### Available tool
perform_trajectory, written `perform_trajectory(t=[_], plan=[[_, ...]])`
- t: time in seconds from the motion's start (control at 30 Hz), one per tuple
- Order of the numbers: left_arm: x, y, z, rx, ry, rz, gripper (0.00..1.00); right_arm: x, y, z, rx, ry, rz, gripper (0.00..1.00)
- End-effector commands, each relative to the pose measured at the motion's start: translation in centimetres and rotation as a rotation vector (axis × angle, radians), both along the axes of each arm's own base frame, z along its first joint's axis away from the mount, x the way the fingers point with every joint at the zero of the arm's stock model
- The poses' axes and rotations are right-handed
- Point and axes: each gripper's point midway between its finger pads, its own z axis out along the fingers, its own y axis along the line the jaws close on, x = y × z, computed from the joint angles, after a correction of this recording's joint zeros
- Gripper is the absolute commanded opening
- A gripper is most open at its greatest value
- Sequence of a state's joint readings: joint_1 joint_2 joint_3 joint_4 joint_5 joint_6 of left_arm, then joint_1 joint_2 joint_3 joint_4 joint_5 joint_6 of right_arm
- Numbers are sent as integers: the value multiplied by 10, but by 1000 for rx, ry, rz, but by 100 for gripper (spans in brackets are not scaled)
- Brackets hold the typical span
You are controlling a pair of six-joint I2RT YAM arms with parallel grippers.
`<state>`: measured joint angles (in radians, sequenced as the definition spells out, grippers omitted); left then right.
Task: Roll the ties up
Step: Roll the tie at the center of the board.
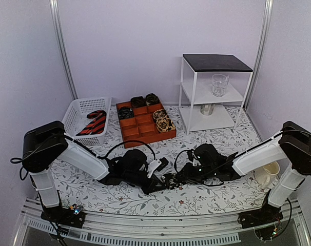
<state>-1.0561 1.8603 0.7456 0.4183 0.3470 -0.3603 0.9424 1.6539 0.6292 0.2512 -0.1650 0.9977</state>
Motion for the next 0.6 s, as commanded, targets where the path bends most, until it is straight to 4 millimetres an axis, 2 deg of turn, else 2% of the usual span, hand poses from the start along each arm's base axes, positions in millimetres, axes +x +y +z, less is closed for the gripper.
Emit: perform_trajectory(t=[0.0, 0.2, 0.57], plan=[[2, -12, 11, -26, -29, -23, 0, -12, -13, -11, -79, 23, 25, 19], [4, -21, 17, -39, -29, -33, 0, -11, -12, -7, -78, 3, 39, 17], [11, -26, 13, -9, -27, -20, 0, 1, -12, 7, -63, -94, 26, 13]])
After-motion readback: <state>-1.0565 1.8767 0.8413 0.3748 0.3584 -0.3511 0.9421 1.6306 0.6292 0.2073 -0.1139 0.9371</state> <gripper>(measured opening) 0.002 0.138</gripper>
